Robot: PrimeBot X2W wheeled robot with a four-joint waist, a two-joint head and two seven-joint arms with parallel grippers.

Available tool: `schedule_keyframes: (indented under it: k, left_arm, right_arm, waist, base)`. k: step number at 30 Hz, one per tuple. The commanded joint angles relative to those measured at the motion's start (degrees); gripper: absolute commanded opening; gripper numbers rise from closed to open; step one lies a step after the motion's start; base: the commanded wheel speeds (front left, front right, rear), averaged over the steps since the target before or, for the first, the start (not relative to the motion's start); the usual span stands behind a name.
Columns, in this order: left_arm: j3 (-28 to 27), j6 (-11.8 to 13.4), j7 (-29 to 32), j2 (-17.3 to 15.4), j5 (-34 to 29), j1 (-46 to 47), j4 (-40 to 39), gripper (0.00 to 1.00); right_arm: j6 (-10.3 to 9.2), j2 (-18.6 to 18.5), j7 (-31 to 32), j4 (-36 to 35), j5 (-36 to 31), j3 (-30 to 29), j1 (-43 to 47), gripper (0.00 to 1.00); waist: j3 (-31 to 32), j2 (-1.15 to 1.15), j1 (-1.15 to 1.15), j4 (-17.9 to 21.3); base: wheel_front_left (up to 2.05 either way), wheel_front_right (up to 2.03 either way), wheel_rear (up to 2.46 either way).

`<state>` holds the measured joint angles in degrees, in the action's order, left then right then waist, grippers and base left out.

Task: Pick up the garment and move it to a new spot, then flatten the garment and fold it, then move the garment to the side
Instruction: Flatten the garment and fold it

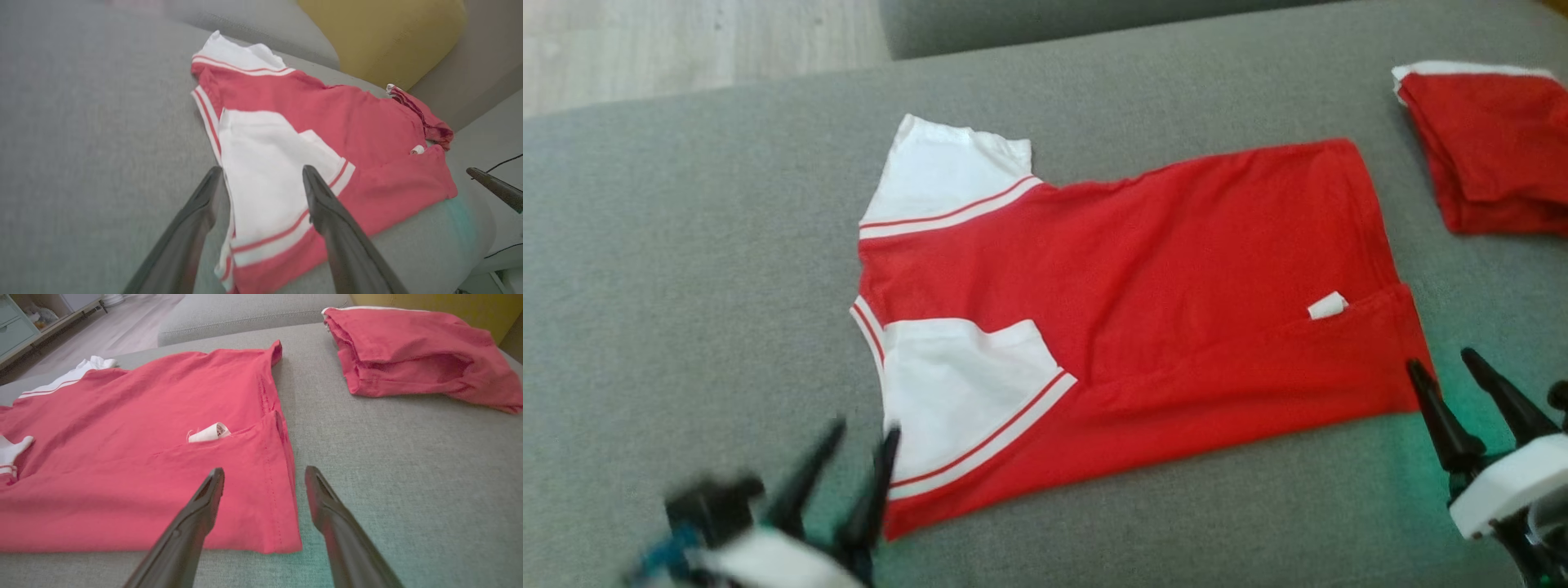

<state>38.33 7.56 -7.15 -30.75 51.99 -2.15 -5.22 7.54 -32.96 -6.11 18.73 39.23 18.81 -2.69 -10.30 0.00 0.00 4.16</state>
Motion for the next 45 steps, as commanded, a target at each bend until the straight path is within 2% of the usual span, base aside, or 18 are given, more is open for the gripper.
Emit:
schedule_keyframes:
  k: [1, 5, 8, 12, 15, 17, 24, 31, 38, 39, 40, 42, 45]
  left_arm:
    - [-3.3, -1.1, 1.6, -3.4, -0.9, 7.3, -2.9, 1.00]
    - [-3.8, -5.0, 9.1, -7.3, -3.4, 20.4, -4.4, 1.00]
    - [-3.7, -8.2, 17.1, -8.8, -4.3, 32.4, -2.0, 1.00]
    - [-3.1, -10.8, 27.9, -8.3, -4.0, 47.0, 5.1, 1.00]
    - [-2.3, -11.6, 36.1, -7.1, -2.0, 55.0, 11.1, 1.00]
    - [-1.6, -12.0, 39.4, -7.0, -2.7, 59.4, 14.3, 1.00]
    - [0.3, -13.0, 45.6, -7.8, -4.1, 65.8, 23.4, 1.00]
    - [1.5, -12.1, 47.7, -11.0, -6.8, 67.0, 30.6, 1.00]
    - [1.3, -12.1, 48.0, -11.5, -5.8, 66.4, 33.8, 1.00]
    - [1.2, -12.2, 48.5, -11.4, -5.1, 66.3, 34.0, 0.95]
    - [1.1, -12.4, 49.0, -11.2, -4.4, 66.2, 34.1, 0.53]
    - [0.7, -12.5, 49.1, -11.1, -3.7, 66.2, 33.9, 0.02]
    - [0.3, -12.7, 48.5, -10.9, -3.0, 66.4, 33.4, 0.00]
  right_arm:
    - [-0.05, -1.1, -0.8, -2.8, -1.4, -0.8, 0.2, 1.00]
    - [-0.05, 0.3, 0.0, -5.8, -3.5, -2.2, -0.8, 1.00]
    - [-0.05, 1.0, 0.5, -7.9, -4.9, -2.9, -2.0, 1.00]
    - [-0.05, 2.2, 1.3, -10.0, -6.3, -2.1, -4.4, 1.00]
    - [-0.05, 3.3, 1.6, -10.4, -6.9, -1.8, -6.2, 1.00]
    - [-0.05, 4.0, 1.5, -10.3, -7.2, -1.4, -7.2, 1.00]
    - [-0.05, 6.1, 0.3, -8.7, -7.4, -0.7, -9.0, 1.00]
    - [-0.05, 7.1, -1.5, -6.9, -7.1, 0.5, -9.7, 1.00]
    - [-0.05, 7.2, -2.7, -5.6, -6.6, 1.2, -10.7, 1.00]
    - [-0.05, 7.1, -2.8, -5.5, -6.6, 1.2, -10.8, 1.00]
    - [-0.05, 7.0, -2.9, -5.4, -6.5, 1.2, -10.9, 1.00]
    - [-0.05, 6.9, -2.9, -5.3, -6.2, 1.1, -11.1, 1.00]
    - [-0.05, 6.5, -2.7, -5.2, -5.8, 1.1, -11.8, 1.00]
  waist:
    - [-1.6, 0.00, 0.00, 0.8]
    - [-4.9, 0.00, 0.00, 2.0]
    - [-7.8, 0.00, 0.00, 3.1]
    - [-11.9, 0.00, 0.00, 5.6]
    - [-14.4, 0.00, 0.00, 7.5]
    - [-15.6, 0.00, 0.00, 8.7]
    - [-17.7, 0.00, 0.00, 12.0]
    - [-19.1, 0.00, 0.00, 14.6]
    - [-20.0, 0.00, 0.00, 15.5]
    - [-20.1, 0.00, 0.00, 15.5]
    - [-20.2, 0.00, 0.00, 15.5]
    - [-20.3, 0.00, 0.00, 15.5]
    - [-20.6, 0.00, 0.00, 15.2]
  base:
    - [0.00, 0.00, 0.00]
    - [0.00, 0.00, 0.00]
    - [0.00, 0.00, 0.00]
    - [0.00, 0.00, 0.00]
    - [0.00, 0.00, 0.00]
    - [0.00, 0.00, 0.00]
    - [0.00, 0.00, 0.00]
    - [0.00, 0.00, 0.00]
    - [0.00, 0.00, 0.00]
    - [0.00, 0.00, 0.00]
    - [0.00, 0.00, 0.00]
    - [0.00, 0.00, 0.00]
    - [0.00, 0.00, 0.00]
